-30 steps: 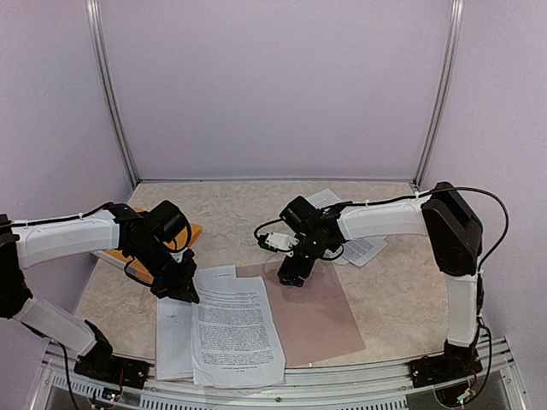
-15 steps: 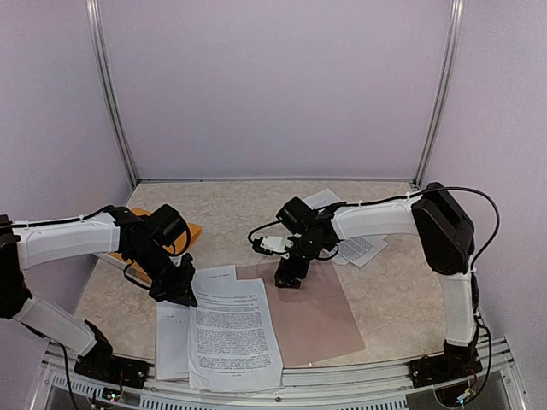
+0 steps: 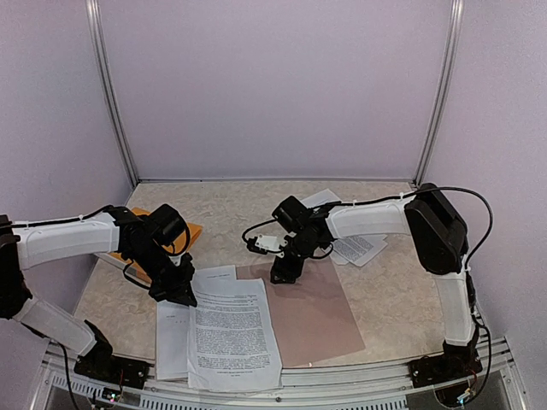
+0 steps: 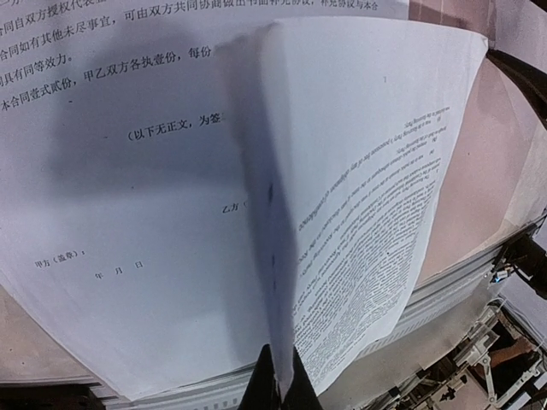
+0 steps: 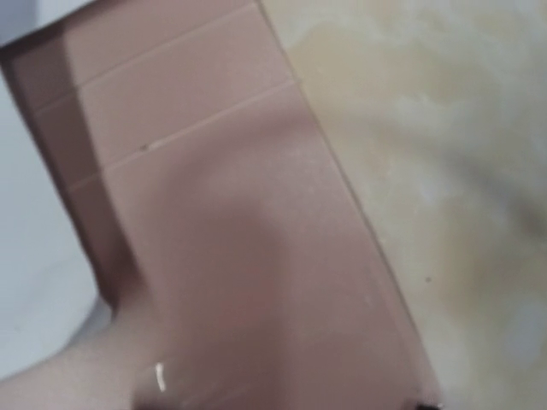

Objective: Put the files into the folder
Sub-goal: Insert the file into the form pockets on the folder.

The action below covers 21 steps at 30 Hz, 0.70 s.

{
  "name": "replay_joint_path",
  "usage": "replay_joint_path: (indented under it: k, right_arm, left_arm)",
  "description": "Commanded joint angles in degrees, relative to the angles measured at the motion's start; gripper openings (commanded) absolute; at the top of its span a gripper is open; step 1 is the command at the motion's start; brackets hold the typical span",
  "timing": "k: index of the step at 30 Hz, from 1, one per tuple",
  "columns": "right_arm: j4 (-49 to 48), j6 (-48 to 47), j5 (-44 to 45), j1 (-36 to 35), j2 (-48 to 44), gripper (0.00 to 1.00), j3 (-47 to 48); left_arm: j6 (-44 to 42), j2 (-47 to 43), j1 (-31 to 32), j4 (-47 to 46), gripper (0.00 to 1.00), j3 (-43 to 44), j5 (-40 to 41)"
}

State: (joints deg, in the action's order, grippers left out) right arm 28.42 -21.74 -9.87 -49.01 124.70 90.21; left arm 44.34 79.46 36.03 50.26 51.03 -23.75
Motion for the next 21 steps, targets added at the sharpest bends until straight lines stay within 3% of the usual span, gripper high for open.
replay_joint_path:
  k: [1, 21]
  right_arm:
    - [2.12, -0.63, 0.50, 0.80, 3.31, 0.65, -0.45]
    - [0.97, 2.35, 0.26, 2.19, 1.76, 0.27, -2.22]
  left_arm:
    - [-0.83, -0.54, -0.39, 0.36, 0.00, -0.31, 0.19]
    - [-0.98, 2.96, -0.61, -2.46, 0.00, 2.85, -0.93]
